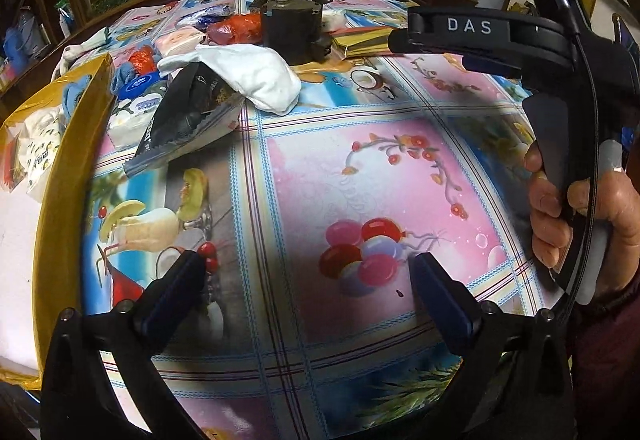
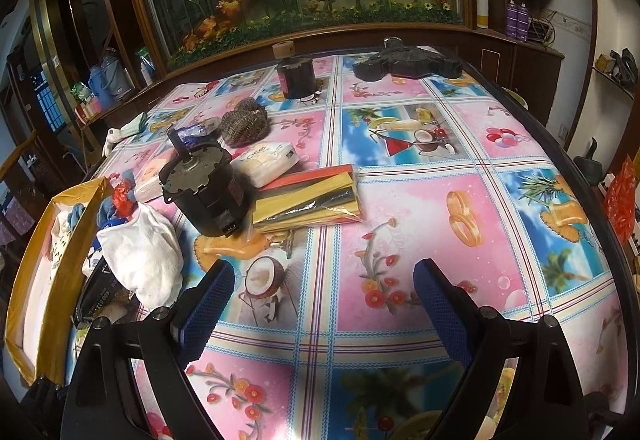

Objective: Organize soft objects
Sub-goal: 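Close the left tool on the black packet lying under the white cloth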

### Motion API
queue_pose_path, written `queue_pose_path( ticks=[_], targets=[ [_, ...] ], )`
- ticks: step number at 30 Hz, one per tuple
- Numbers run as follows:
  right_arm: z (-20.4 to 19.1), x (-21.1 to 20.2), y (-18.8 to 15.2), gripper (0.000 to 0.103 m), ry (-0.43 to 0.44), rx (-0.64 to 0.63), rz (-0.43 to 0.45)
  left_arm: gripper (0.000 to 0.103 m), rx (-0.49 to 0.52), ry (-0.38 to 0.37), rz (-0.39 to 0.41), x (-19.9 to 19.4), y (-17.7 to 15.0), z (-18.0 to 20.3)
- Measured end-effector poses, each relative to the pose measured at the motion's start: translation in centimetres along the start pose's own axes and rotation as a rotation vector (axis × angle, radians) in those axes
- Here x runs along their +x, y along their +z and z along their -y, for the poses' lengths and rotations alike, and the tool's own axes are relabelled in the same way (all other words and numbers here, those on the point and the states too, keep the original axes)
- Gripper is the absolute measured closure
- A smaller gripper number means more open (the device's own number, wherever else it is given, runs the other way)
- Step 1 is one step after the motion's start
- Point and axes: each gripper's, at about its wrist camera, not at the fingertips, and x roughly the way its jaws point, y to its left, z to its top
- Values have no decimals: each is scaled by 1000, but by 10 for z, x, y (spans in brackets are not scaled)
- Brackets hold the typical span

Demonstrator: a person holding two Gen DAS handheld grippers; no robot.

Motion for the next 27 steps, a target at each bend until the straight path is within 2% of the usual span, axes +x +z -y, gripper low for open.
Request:
queue_pose_path(
  ticks=[9,13,19,23,27],
  targets=[
    [-3,4,-1,11,-14,-11,-13,0,13,-18,6,-3,-2,-2],
    [-3,6,-1,11,-21,-13,-18,0,-86,-84,30,-13,4,-24],
    [-3,8,0,11,-24,-12,-27,0,-189,-7,135,-38,23,-72],
    [-3,9,0,11,-25,-14,-29,0,-191,55,150,-39,38,-92],
    [-2,10,0,11,-31,-15,-32,0,-160,64,135,-29,53,-91]
  ],
)
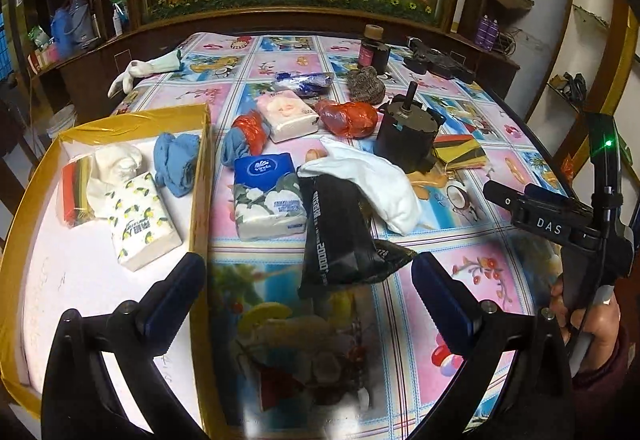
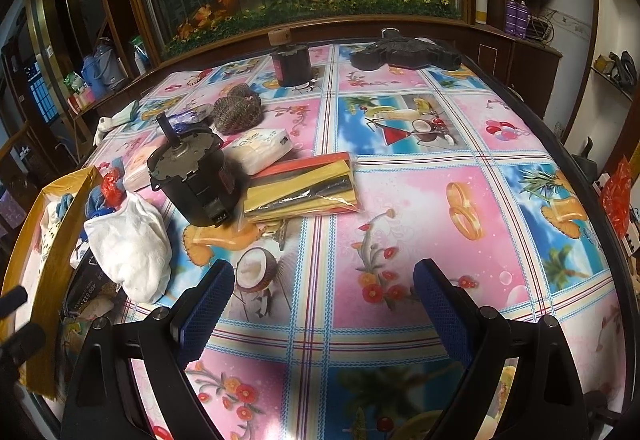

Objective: Organize soft objects
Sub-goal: 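Close the left tool on the black packet lying under the white cloth, then lift the black packet with the white cloth draped over it using the left tool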

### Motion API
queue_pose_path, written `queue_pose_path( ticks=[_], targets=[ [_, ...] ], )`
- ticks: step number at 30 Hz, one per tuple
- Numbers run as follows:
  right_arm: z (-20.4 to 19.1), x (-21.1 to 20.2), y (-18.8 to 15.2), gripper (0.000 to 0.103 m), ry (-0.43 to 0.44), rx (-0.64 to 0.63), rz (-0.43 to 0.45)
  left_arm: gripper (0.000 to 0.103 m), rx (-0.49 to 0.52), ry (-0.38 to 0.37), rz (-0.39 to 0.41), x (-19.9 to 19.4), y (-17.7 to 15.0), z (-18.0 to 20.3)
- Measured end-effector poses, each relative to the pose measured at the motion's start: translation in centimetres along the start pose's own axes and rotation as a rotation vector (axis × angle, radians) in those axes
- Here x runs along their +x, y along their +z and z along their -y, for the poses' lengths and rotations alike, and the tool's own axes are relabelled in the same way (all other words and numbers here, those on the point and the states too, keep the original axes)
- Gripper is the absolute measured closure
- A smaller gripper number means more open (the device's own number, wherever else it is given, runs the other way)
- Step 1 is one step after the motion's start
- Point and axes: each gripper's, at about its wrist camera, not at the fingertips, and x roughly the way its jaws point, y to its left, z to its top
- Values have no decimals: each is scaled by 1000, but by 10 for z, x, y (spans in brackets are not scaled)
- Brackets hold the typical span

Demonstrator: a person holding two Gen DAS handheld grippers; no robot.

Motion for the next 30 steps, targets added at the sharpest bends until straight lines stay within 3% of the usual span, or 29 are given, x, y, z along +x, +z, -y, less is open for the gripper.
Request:
queue_pose_path(
  ticks=[7,10,12,15,22,30],
  targets=[
    [-2,1,0,11,-10,-7,-1,2,85,61,-73,38,12,22],
    [-2,1,0,11,-10,-10,1,28,85,44,-100,49,14,24],
    [-2,2,0,11,-7,-11,0,62,78,23,-125,56,15,24],
    [-3,2,0,11,-7,-18,-2,72,63,-3,-128,61,13,23],
    [-7,3,0,11,-20,-39,0,76,124,-54,-127,41,-4,32],
    [-7,2,0,11,-16,-39,-2,76,116,-159,-141,15,-31,34]
  ],
)
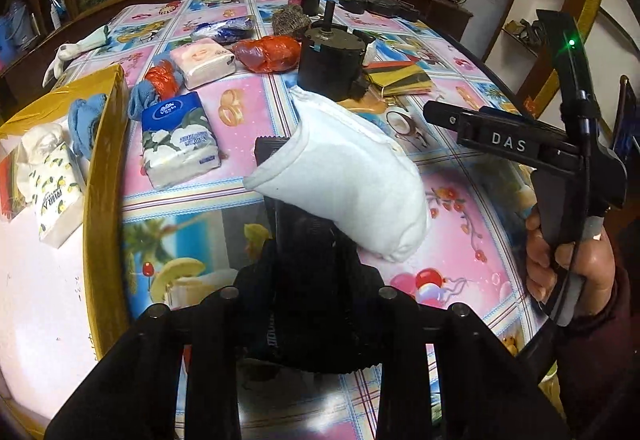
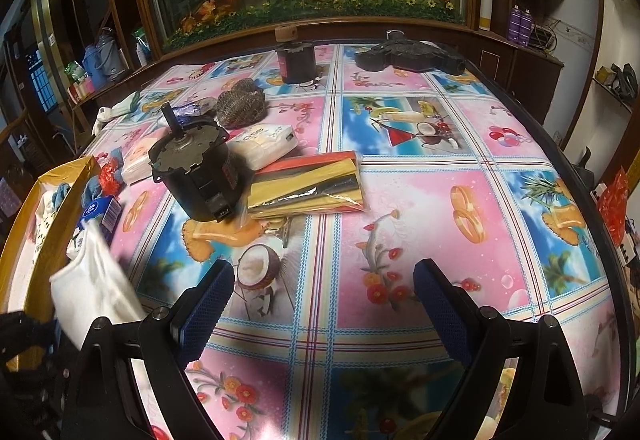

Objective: Organize soft objects
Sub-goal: 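Lift the black packet with the white cloth draped over it using the left tool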

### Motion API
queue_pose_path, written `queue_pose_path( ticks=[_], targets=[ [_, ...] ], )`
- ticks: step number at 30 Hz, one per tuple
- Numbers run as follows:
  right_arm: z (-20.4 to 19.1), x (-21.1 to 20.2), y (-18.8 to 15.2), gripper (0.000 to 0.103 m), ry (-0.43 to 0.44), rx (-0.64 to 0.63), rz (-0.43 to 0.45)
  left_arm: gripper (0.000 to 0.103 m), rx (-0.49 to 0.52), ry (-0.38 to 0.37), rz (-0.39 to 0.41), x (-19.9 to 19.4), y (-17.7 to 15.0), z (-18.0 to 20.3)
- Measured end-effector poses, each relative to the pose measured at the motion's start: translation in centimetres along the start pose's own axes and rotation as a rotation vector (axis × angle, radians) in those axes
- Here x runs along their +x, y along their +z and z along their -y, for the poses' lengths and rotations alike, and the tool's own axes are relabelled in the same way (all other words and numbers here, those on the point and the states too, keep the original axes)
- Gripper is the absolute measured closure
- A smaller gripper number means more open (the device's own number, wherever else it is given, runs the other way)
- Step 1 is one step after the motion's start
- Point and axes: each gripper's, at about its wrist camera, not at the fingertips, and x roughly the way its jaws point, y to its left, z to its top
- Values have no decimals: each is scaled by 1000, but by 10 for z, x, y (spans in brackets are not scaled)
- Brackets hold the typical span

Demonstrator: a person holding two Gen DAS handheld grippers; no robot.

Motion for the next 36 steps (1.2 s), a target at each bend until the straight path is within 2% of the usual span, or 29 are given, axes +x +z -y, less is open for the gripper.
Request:
queue_pose_path(
  ticks=[10,13,15,17,20,21,24,31,36],
  targets=[
    [0,2,0,11,-7,3,-8,73,5,8,17,1,-4,2],
    [0,3,0,11,-7,1,-11,64,5,10,2,7,-5,3],
    [0,3,0,11,-8,0,-11,52,12,12,4,10,-5,5],
    [0,3,1,11,-7,0,-12,49,38,39,9,13,-5,11],
    [-1,3,1,11,-5,0,-13,50,80,79,23,15,-7,19],
    [-1,3,1,11,-5,-1,-13,59,88,81,31,15,-8,21],
    [-1,4,0,11,-4,0,-14,61,97,76,42,11,-8,23],
    [-1,2,0,11,9,0,-5,62,53,45,48,9,-9,18],
    [-2,-3,-1,11,72,0,9,62,36,30,49,6,-11,15]
  ],
)
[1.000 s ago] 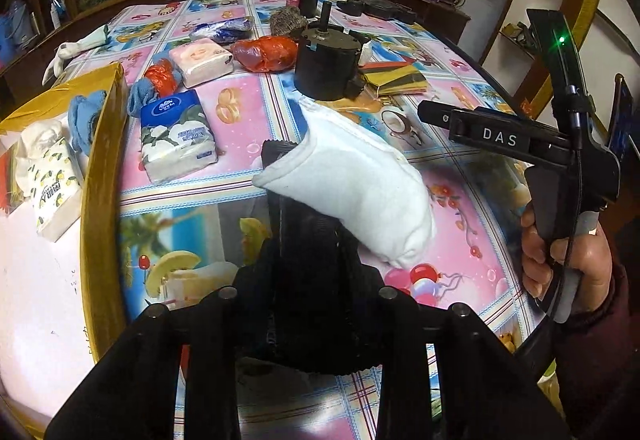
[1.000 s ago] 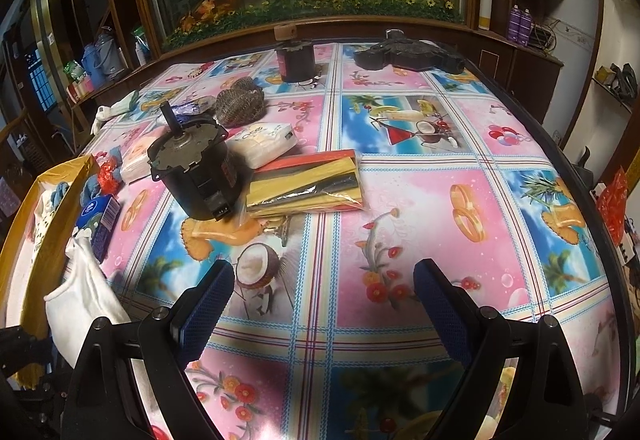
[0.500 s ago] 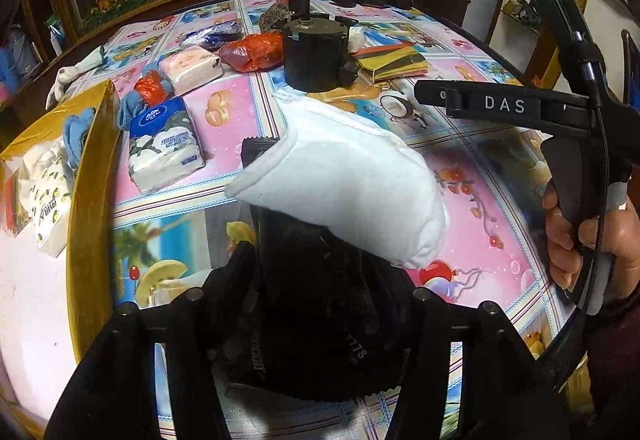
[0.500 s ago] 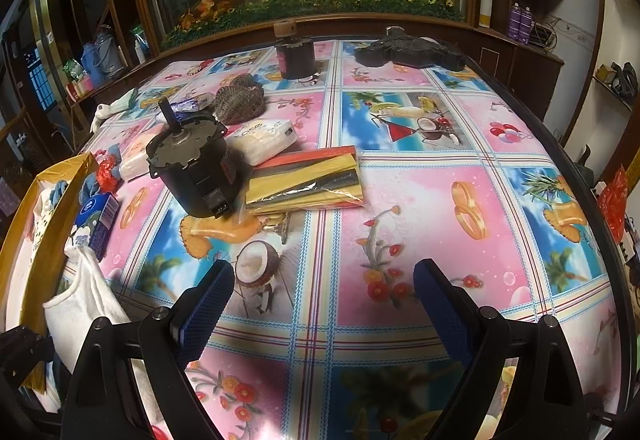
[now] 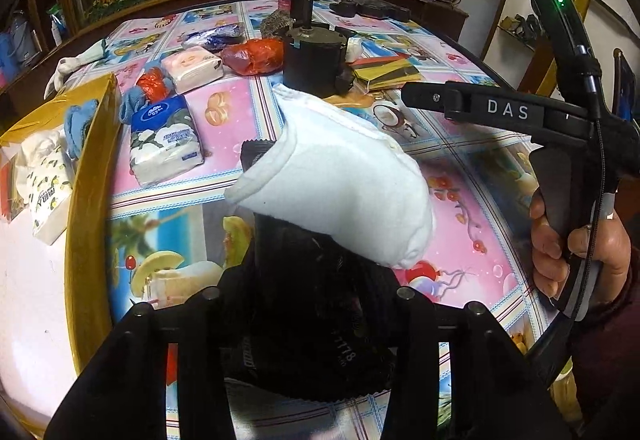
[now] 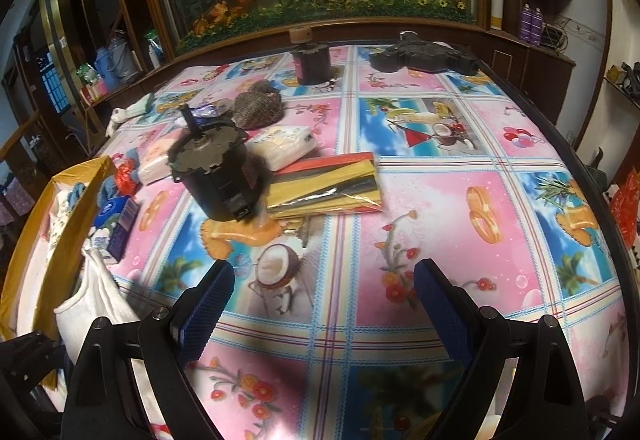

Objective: Organize soft objects
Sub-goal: 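Lift the black packet with the white cloth draped over it using the left tool, then grasp the white cloth off the packet with the right tool while the left holds the black packet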

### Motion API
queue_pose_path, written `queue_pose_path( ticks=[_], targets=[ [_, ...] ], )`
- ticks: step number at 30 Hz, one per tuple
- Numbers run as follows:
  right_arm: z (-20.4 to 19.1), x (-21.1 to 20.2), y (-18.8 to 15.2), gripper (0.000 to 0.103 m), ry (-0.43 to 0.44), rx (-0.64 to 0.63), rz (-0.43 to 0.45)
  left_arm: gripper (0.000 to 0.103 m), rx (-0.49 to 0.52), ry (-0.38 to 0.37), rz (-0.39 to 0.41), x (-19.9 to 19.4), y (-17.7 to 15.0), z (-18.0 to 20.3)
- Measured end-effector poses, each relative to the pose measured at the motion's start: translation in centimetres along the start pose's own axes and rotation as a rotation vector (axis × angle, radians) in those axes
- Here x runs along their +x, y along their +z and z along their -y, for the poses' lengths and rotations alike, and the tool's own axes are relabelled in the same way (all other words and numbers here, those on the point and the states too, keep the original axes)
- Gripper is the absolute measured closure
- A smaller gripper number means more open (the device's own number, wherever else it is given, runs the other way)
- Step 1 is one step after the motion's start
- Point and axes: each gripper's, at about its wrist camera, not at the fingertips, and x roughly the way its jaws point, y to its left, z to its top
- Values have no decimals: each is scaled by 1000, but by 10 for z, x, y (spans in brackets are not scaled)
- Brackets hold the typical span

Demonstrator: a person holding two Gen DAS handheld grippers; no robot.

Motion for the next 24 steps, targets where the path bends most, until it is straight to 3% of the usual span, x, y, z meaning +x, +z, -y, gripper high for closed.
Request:
queue_pose_path(
  ticks=[4,8,11,13,18,19,21,23,24],
  targets=[
    [2,-4,1,11,76,19,4,62,6,0,-5,0,-2,2],
    [-1,-10,-1,11,306,38,-35,62,25,-1,-5,0,-3,5],
    [-23,-6,-8,10,409,-29,-115,61,28,0,-4,0,-3,6],
    [-42,1,-14,10,412,-98,-168,61,18,-3,-2,1,-3,4],
    [-55,2,-20,13,366,-159,-174,61,21,-2,0,1,-3,3],
    [-54,1,-20,16,368,-155,-176,61,22,1,2,2,-3,3],
    [-55,-1,-20,55,411,-142,-186,62,17,-3,5,1,-3,3],
    [-58,-4,-20,72,478,-121,-201,62,5,-12,10,0,-4,0],
    [-59,-8,-20,74,473,-124,-191,62,-1,-16,12,-1,-4,-1]
  ],
)
